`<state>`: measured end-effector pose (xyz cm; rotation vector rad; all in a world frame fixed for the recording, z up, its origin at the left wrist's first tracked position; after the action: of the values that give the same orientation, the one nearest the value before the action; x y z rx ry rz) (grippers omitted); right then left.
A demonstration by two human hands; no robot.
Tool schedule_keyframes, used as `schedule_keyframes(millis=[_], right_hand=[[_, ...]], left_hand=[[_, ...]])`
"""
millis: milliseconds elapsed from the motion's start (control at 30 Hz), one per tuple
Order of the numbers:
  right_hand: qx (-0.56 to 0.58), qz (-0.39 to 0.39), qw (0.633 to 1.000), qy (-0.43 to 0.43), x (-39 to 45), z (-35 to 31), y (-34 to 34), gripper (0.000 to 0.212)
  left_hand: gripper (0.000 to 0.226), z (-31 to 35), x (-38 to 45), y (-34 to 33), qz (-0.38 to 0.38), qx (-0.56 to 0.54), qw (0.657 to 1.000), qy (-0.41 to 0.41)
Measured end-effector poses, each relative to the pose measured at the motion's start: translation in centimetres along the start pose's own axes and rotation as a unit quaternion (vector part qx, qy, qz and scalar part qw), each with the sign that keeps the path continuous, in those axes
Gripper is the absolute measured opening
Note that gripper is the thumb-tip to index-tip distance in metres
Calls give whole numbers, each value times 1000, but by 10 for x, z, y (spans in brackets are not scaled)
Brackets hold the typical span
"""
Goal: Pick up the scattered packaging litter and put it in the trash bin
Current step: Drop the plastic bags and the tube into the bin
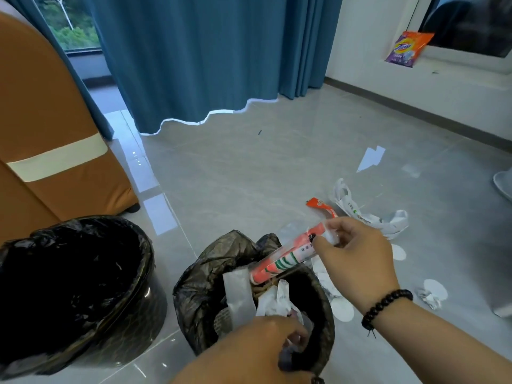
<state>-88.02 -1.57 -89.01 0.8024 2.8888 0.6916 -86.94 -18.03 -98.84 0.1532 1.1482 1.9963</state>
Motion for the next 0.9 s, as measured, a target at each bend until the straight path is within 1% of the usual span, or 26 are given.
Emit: schedule_keyframes(millis=[33,67,133,167,233,300,367,467,567,667,767,900], right_hand=[[-12,-1,1000,4,0,4,-3,26],[-21,3,1000,8,1,7,-6,25],[-34,9,999,2,3,16,-12,19],[-36,11,999,-3,4,19,-13,16],[-40,11,999,-2,6,22,-15,15],[-70,-1,997,35,8,17,-18,16],[-115,-29,987,105,9,3,-25,14],[-165,-101,963,186,7,-15,-43,18],[-199,-166,938,230,6,-32,-57,20],[-252,-247,897,267,3,-50,-69,26],[-315,-303,852,289,2,-63,-80,29],[-348,-319,833,289,1,-68,-84,26]], left_hand=[[47,-5,1,-2,-16,-13,1000,-13],[53,0,-1,5,-5,-26,1000,-12],[59,-1,-4,12,3,-12,1000,0],[65,-5,-4,11,-12,-5,1000,15],[81,-10,-5,11,-16,4,999,49],[91,-11,-6,9,-30,13,997,69],[91,-10,-6,9,-35,8,996,78],[83,-8,-4,12,-41,-21,994,99],[81,-12,-3,8,-79,43,988,127],[85,-19,-2,6,-111,100,973,173],[88,-23,2,9,-117,110,966,203],[80,-25,5,10,-111,109,963,218]])
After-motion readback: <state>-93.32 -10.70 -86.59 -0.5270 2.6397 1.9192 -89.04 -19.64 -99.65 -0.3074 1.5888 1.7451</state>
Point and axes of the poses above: each hand's wrist, its own x-axis towards the middle knuckle, its own y-axis out of the back of the hand, z = x × y, the point moved 3 cm from there along x, towards the middle knuckle, and after that the axes turned 6 degrees about x, right-handed, at the moved point
